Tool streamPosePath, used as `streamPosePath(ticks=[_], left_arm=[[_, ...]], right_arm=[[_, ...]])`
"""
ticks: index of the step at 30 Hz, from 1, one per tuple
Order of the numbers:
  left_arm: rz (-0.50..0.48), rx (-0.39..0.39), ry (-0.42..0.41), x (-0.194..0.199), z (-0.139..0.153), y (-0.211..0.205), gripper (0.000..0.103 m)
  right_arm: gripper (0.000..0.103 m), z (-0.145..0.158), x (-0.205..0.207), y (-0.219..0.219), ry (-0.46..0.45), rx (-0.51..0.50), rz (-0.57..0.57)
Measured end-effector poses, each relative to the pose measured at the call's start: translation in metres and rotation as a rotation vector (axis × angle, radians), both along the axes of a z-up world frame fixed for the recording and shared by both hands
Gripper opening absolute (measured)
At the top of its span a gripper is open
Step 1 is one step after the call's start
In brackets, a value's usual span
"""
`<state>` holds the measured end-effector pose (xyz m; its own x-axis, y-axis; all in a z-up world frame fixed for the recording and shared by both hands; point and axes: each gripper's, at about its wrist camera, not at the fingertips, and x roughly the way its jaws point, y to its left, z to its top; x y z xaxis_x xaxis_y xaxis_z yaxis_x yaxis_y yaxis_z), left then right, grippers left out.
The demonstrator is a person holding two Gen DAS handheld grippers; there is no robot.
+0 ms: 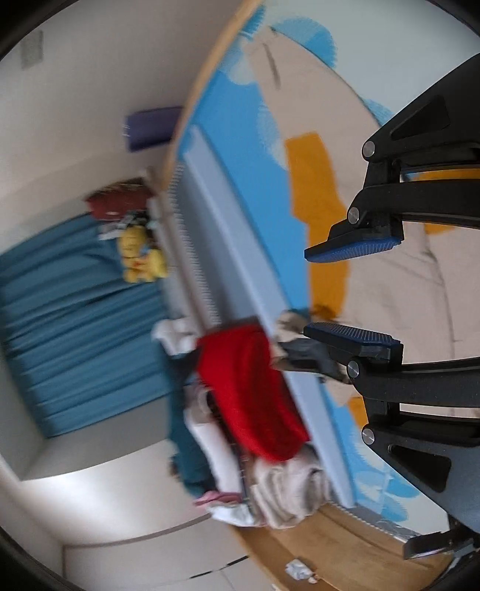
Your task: Fold large clothes
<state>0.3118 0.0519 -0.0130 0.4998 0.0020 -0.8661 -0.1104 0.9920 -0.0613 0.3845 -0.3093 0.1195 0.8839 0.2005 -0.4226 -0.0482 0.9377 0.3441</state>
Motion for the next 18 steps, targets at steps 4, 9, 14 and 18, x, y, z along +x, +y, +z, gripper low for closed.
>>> streamPosePath(ticks=[4, 9, 14, 18], left_arm=[[-0.013, 0.006, -0.003, -0.002, 0.001, -0.01, 0.035], [-0.031, -0.001, -0.014, 0.006, 0.003, -0.02, 0.035], [-0.03, -0.008, 0.0, 0.019, -0.002, -0.024, 0.035], [-0.032, -0.004, 0.01, 0.029, -0.007, -0.026, 0.035]], right_arm=[[0.036, -0.001, -0.007, -0.035, 0.017, -0.021, -0.085], [0.036, -0.026, 0.006, -0.086, 0.127, -0.018, -0.182], [0.048, -0.048, 0.025, -0.129, 0.182, -0.045, -0.236], [0.052, -0.07, 0.037, -0.16, 0.237, -0.036, -0.276]])
